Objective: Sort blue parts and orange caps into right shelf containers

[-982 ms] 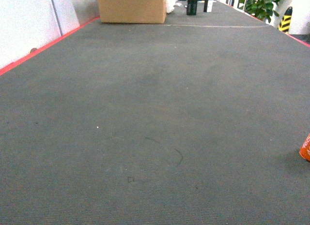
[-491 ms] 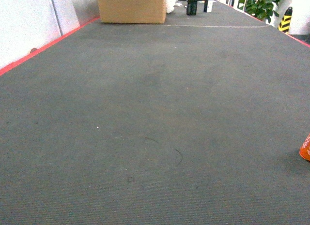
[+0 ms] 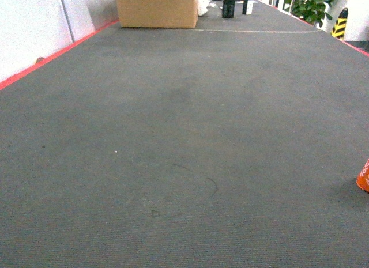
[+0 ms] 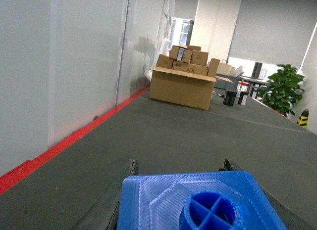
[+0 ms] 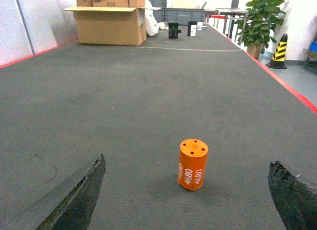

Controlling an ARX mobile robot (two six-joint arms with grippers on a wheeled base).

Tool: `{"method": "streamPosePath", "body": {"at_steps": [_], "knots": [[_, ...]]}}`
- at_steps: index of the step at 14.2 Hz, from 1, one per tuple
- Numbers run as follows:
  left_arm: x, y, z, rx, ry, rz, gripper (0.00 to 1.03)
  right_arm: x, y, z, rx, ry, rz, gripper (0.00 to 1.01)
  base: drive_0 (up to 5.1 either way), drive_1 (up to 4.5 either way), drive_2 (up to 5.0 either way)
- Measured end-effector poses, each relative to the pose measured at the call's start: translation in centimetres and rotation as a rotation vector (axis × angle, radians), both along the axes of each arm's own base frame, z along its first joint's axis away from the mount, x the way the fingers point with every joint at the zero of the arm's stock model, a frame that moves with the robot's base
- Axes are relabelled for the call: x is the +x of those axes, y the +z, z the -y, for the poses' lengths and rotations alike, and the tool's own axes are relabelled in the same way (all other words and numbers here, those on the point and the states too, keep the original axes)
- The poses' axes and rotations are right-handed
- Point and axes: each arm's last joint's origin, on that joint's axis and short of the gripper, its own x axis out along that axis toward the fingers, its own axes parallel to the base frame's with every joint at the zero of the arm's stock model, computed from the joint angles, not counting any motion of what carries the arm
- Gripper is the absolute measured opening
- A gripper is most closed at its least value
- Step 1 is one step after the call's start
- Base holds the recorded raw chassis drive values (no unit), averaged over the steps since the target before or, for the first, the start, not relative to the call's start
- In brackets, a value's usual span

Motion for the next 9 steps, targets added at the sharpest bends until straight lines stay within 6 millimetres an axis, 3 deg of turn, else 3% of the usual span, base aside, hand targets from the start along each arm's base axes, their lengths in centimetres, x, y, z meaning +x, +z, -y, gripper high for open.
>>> {"method": "streamPosePath", "body": {"at_steps": [9], "knots": [[0.0, 0.0, 0.0, 0.0, 0.0, 0.0, 0.44, 0.0, 0.0, 0.0, 0.0, 0.0, 0.0, 0.98, 0.0, 0.0, 0.0]]}}
